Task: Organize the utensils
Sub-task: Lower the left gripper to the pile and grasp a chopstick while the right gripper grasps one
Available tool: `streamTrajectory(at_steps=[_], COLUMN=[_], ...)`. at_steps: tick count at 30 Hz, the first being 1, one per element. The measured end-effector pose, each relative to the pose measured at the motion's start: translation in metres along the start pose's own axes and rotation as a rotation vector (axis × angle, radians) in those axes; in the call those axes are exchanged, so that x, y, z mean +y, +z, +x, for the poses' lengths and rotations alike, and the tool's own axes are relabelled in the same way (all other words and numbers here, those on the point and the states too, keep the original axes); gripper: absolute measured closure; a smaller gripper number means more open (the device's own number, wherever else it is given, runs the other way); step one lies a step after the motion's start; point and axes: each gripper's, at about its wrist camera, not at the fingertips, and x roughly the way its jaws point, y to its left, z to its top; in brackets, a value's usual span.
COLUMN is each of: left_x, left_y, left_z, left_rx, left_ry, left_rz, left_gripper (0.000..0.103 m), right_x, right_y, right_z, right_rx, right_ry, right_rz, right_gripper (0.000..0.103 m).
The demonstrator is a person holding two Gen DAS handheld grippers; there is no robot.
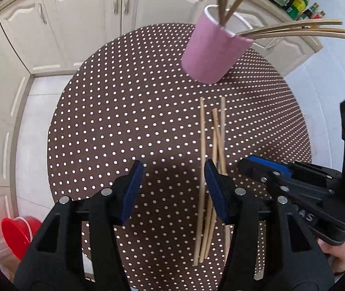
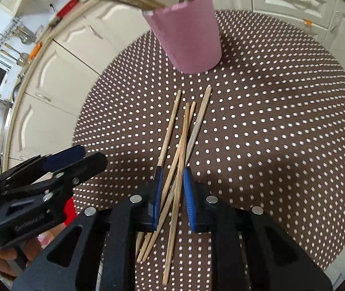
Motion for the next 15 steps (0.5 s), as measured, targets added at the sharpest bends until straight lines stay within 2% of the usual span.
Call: streamTrajectory(at_steps=[10, 11, 13, 15], left_x=[0.008, 0.008, 0.007, 0.006], left_y=[0.012, 0.013, 0.015, 0.018], left_z=[0.024, 0.027, 0.033, 0.037], left_rx=[0.051, 0.059, 0.072, 0.08], left_ry=[0.008, 0.007, 0.006, 0.002], left_rz=[-0.017, -0.016, -0.012, -0.008], left_gripper=[0.05, 0.05, 0.05, 0.05], right_x=[-0.01, -0.013, -0.016, -0.016], right_y=[0.011, 0.013, 0.016, 0.018], right_z=[0.03, 0.032, 0.032, 0.034], right_rx=[0.09, 0.095, 0.093, 0.098], right_ry=[0.002, 0.003, 0.01, 0.017], right_rz=[0.021, 0.021, 0.016, 0.016], right_gripper=[0.087, 0.088, 0.097, 0.097])
